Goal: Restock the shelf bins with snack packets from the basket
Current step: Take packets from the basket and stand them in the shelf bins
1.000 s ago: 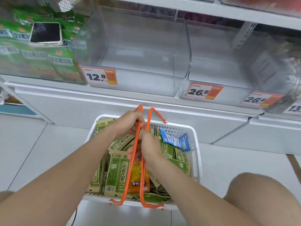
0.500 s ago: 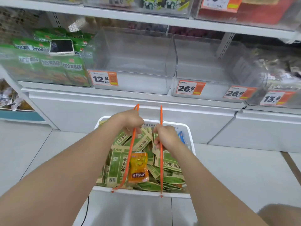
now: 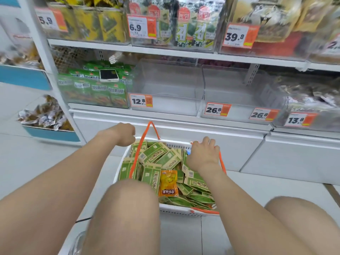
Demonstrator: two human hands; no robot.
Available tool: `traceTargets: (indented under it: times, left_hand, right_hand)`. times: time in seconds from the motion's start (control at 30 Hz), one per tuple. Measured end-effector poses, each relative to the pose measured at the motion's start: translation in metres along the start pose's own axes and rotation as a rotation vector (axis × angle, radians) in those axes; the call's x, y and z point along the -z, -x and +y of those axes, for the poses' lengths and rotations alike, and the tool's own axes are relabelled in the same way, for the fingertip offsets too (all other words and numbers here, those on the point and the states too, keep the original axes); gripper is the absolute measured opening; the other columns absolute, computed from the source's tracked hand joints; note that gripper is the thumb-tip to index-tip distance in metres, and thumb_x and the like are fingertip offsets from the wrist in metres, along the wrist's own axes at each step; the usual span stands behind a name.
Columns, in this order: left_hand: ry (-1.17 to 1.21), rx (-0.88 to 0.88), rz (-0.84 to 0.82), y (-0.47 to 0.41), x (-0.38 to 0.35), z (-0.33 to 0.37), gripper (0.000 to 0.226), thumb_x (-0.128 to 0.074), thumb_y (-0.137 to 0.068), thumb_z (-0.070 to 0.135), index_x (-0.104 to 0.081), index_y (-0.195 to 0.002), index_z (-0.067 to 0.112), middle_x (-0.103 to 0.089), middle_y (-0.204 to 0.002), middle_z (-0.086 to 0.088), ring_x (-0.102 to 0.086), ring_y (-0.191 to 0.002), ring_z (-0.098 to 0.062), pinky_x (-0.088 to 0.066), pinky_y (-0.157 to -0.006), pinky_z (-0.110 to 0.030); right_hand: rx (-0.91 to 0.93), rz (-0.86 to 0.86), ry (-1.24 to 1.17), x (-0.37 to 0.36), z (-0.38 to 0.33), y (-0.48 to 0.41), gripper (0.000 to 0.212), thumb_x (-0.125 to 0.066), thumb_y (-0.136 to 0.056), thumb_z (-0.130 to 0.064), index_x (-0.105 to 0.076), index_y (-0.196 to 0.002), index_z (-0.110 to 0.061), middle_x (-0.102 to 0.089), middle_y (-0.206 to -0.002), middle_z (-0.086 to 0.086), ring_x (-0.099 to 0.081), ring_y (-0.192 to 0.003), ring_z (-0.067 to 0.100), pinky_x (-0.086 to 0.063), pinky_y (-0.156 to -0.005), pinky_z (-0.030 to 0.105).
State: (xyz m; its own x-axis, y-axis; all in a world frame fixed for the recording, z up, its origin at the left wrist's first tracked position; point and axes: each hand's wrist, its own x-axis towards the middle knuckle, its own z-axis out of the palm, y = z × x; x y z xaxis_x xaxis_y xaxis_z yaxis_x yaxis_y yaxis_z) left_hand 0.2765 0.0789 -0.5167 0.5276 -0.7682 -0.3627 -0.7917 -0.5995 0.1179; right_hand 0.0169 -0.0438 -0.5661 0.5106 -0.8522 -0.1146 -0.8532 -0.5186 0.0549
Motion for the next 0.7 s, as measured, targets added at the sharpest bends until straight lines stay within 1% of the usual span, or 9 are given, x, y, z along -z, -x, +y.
traceTargets:
  times: [0.1,0.17,0.27,0.37,0.43,0.47,0.57,0.63,0.7]
  left_hand:
    - [0.04,-0.008,0.06,0.017,0.007,-0.004,0.034,-0.051,-0.101,0.024,-0.07,-0.128,0.014,-0.066,-0.136,-0.008,-0.059,-0.126,-0.031,-0.049,-0.106,-0.042]
    - [0.057,-0.024,0.086,0.023,0.013,0.0,0.032,-0.05,-0.097,0.025,-0.074,-0.115,0.014,-0.07,-0.126,-0.007,-0.063,-0.116,-0.03,-0.053,-0.103,-0.045]
    - [0.043,-0.083,0.103,0.031,0.026,0.025,0.03,-0.049,-0.097,0.029,-0.073,-0.111,0.016,-0.07,-0.119,-0.008,-0.063,-0.108,-0.031,-0.054,-0.098,-0.045]
    - [0.034,-0.156,0.069,0.033,0.031,0.054,0.032,-0.046,-0.1,0.029,-0.072,-0.111,0.012,-0.069,-0.108,-0.008,-0.063,-0.102,-0.032,-0.054,-0.089,-0.04]
    - [0.036,-0.2,0.038,0.026,0.021,0.066,0.029,-0.048,-0.099,0.029,-0.071,-0.103,0.012,-0.065,-0.098,-0.005,-0.061,-0.093,-0.029,-0.049,-0.08,-0.036]
    - [0.045,-0.222,0.021,0.021,0.013,0.069,0.027,-0.049,-0.098,0.029,-0.071,-0.101,0.014,-0.064,-0.099,-0.003,-0.06,-0.094,-0.027,-0.047,-0.079,-0.035]
    - [0.098,-0.295,0.0,0.011,-0.017,0.072,0.03,-0.049,-0.102,0.024,-0.073,-0.119,0.018,-0.066,-0.119,-0.002,-0.062,-0.104,-0.023,-0.048,-0.089,-0.033]
    - [0.139,-0.331,0.011,0.003,-0.04,0.069,0.03,-0.049,-0.102,0.018,-0.073,-0.119,0.02,-0.066,-0.112,0.001,-0.062,-0.108,-0.022,-0.048,-0.097,-0.033]
    - [0.142,-0.338,-0.009,-0.006,-0.06,0.064,0.032,-0.048,-0.099,0.014,-0.073,-0.117,0.024,-0.067,-0.108,0.003,-0.063,-0.111,-0.022,-0.049,-0.099,-0.034]
  right_hand:
    - [0.053,0.081,-0.072,0.028,-0.013,0.006,0.04,-0.058,-0.093,-0.035,-0.057,-0.127,-0.015,-0.047,-0.135,0.015,-0.042,-0.126,0.037,-0.037,-0.102,0.047]
    - [0.092,0.112,-0.084,0.043,-0.01,0.012,0.042,-0.057,-0.094,-0.034,-0.056,-0.13,-0.014,-0.049,-0.135,0.015,-0.043,-0.127,0.037,-0.038,-0.103,0.046]
    - [0.14,0.094,-0.099,0.054,0.001,0.014,0.043,-0.054,-0.094,-0.029,-0.054,-0.135,-0.014,-0.051,-0.137,0.016,-0.045,-0.128,0.038,-0.039,-0.105,0.047]
    - [0.201,0.049,-0.062,0.051,0.009,0.011,0.044,-0.052,-0.095,-0.03,-0.054,-0.137,-0.016,-0.053,-0.136,0.015,-0.046,-0.128,0.038,-0.04,-0.105,0.047]
    - [0.239,0.041,-0.035,0.041,0.012,0.01,0.043,-0.052,-0.095,-0.032,-0.055,-0.135,-0.017,-0.055,-0.133,0.013,-0.048,-0.126,0.037,-0.041,-0.103,0.047]
    - [0.25,0.037,-0.025,0.033,0.014,0.009,0.042,-0.052,-0.095,-0.032,-0.055,-0.135,-0.017,-0.056,-0.132,0.013,-0.048,-0.124,0.036,-0.041,-0.103,0.047]
    - [0.266,-0.036,0.046,0.008,0.01,0.005,0.042,-0.053,-0.095,-0.03,-0.056,-0.134,-0.016,-0.056,-0.133,0.014,-0.049,-0.126,0.037,-0.04,-0.105,0.049]
    - [0.282,-0.121,0.072,-0.005,-0.001,-0.002,0.041,-0.055,-0.092,-0.028,-0.057,-0.132,-0.017,-0.057,-0.135,0.014,-0.049,-0.128,0.037,-0.039,-0.106,0.05]
    - [0.323,-0.17,0.047,-0.015,-0.014,-0.01,0.039,-0.056,-0.093,-0.028,-0.057,-0.13,-0.016,-0.058,-0.134,0.014,-0.05,-0.128,0.037,-0.039,-0.107,0.051]
